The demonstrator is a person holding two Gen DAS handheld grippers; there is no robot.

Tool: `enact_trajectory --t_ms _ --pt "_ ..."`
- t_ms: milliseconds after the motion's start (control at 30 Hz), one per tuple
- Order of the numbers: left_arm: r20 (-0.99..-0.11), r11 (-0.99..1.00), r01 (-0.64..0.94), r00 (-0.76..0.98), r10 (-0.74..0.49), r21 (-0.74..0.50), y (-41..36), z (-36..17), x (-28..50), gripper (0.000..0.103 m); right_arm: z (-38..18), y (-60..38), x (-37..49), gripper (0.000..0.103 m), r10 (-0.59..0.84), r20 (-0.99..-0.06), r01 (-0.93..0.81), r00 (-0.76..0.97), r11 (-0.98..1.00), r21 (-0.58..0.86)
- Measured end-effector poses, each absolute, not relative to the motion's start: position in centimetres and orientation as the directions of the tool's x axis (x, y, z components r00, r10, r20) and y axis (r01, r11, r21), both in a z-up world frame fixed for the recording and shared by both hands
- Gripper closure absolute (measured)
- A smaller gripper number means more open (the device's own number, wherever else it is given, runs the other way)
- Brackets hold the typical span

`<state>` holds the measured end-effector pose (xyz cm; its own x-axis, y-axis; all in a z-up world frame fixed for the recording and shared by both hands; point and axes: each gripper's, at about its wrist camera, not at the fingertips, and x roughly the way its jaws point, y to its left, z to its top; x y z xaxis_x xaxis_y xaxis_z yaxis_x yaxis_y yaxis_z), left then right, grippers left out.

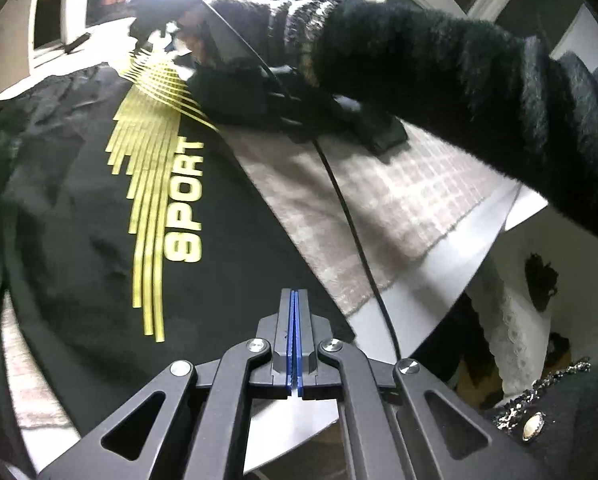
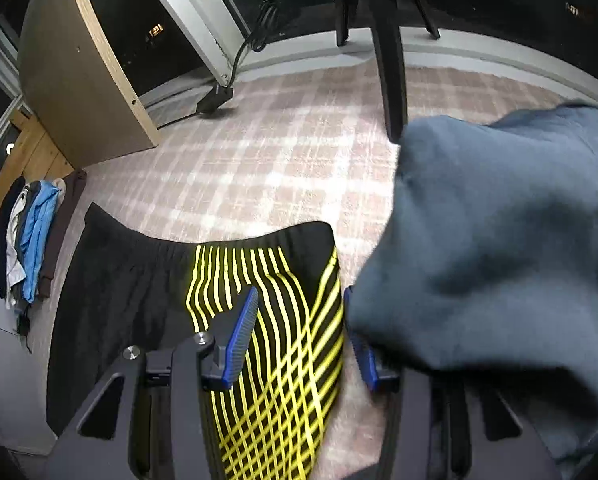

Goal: Fold clothes

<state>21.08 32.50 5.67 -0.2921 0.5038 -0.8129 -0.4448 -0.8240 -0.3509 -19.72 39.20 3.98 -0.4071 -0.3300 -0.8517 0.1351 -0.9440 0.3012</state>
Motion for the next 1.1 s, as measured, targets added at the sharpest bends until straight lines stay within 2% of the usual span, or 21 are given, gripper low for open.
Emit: enact_trajectory --t_ms 33,67,167,200,233,267,333,500,533,600,633,667,800,967,1100 --pt "-0.81 -0.821 -0.44 -0.286 0.513 -0.364 32.3 5.8 21.1 0.103 4.0 39.0 -19.8 0.089 -0.32 -0.856 0.141 -0.406 -0.948 0.287" --pt "-0.808 -0.823 -0.433 -0.29 0.513 -0.367 31.9 5.8 21.1 0.103 4.1 38.9 -19.8 0.098 -0.311 -0.862 0.148 -0.401 -0.95 0.274" --pt "-0.806 -0.823 -0.43 -0.291 0.515 -0.371 31.6 5.7 21.7 0.103 4.7 38.8 -19.7 0.098 -0.297 -0.867 0.164 -0.401 -0.954 0.251" --pt "-0.803 -0.82 -0.433 -0.289 0.521 -0.375 31.8 5.6 21.9 0.1 4.8 38.8 -19.7 0.098 -0.293 -0.867 0.168 -0.402 -0.955 0.245" --pt "-0.806 -0.814 -0.447 -0.28 0.522 -0.372 32.3 5.4 22.2 0.084 4.8 38.7 -19.7 0.098 -0.289 -0.869 0.172 -0.401 -0.956 0.239" --pt "-0.809 -0.809 -0.46 -0.272 0.521 -0.367 32.8 5.3 22.5 0.058 4.8 38.7 -19.7 0.098 -0.286 -0.872 0.175 -0.397 -0.956 0.234" --pt "-0.831 -0.814 -0.492 -0.278 0.482 -0.308 34.4 4.9 23.1 0.042 4.6 38.6 -19.6 0.097 -0.28 -0.88 0.175 -0.385 -0.958 0.228" --pt "-0.862 -0.805 -0.573 -0.321 0.392 -0.153 38.1 3.7 24.2 0.042 4.2 38.8 -19.2 0.097 -0.263 -0.888 0.169 -0.378 -0.962 0.214" --pt "-0.87 -0.81 -0.578 -0.341 0.355 -0.104 38.6 3.2 24.3 0.046 4.1 38.8 -19.1 0.097 -0.262 -0.888 0.166 -0.377 -0.963 0.213" --pt "-0.864 -0.812 -0.581 -0.382 0.327 -0.051 38.8 2.8 24.4 0.065 4.1 38.8 -19.0 0.097 -0.258 -0.89 0.17 -0.376 -0.963 0.207" --pt "-0.863 -0.81 -0.582 -0.375 0.339 -0.066 38.6 2.8 24.3 0.08 4.1 38.8 -19.0 0.097 -0.254 -0.891 0.176 -0.377 -0.964 0.2" --pt "-0.861 -0.808 -0.583 -0.368 0.351 -0.081 38.5 2.8 24.2 0.1 4.1 38.7 -18.9 0.097 -0.251 -0.891 0.181 -0.377 -0.964 0.195" --pt "-0.847 -0.819 -0.52 -0.299 0.44 -0.242 36.2 3.4 23.1 0.1 4.4 39.0 -18.8 0.099 -0.261 -0.884 0.179 -0.387 -0.962 0.206" --pt "-0.765 -0.81 -0.409 -0.321 0.558 -0.42 31.3 6.8 22.8 0.1 5.7 39.3 -18.5 0.101 -0.286 -0.865 0.181 -0.411 -0.956 0.231" --pt "-0.721 -0.812 -0.369 -0.385 0.576 -0.452 27.8 9.4 23.1 0.1 7.3 39.3 -18.4 0.101 -0.316 -0.848 0.145 -0.425 -0.949 0.281"
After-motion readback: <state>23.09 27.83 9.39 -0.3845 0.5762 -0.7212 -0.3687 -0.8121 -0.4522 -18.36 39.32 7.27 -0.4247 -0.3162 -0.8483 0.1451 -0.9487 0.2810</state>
